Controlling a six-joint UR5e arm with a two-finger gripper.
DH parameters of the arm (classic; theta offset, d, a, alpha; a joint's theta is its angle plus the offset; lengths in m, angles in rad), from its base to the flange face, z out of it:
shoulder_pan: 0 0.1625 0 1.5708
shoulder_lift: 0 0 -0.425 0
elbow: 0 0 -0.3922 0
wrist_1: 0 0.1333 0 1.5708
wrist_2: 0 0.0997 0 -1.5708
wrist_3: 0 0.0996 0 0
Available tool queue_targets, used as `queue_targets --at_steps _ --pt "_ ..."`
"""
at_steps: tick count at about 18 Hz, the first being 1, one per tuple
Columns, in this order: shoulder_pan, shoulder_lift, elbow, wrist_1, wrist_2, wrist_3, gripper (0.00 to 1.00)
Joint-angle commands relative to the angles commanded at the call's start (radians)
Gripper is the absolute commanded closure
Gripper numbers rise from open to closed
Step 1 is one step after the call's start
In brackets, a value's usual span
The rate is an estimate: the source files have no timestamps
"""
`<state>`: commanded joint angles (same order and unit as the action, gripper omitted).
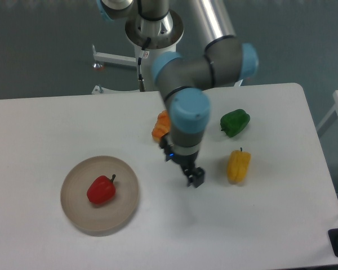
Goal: Pick up the red pepper from the plate
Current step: 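Lower the open gripper over the red pepper on the plate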
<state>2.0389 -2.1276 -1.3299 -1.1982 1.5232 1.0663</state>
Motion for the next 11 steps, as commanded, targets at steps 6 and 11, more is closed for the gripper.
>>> queue_targets --at_steps 6,11 --pt "-0.09 -0.031 0.009 0.046 0.003 -0.106 0.0" --pt "-0.158 -0.037 -0.005 0.045 -0.002 -0.175 0.0"
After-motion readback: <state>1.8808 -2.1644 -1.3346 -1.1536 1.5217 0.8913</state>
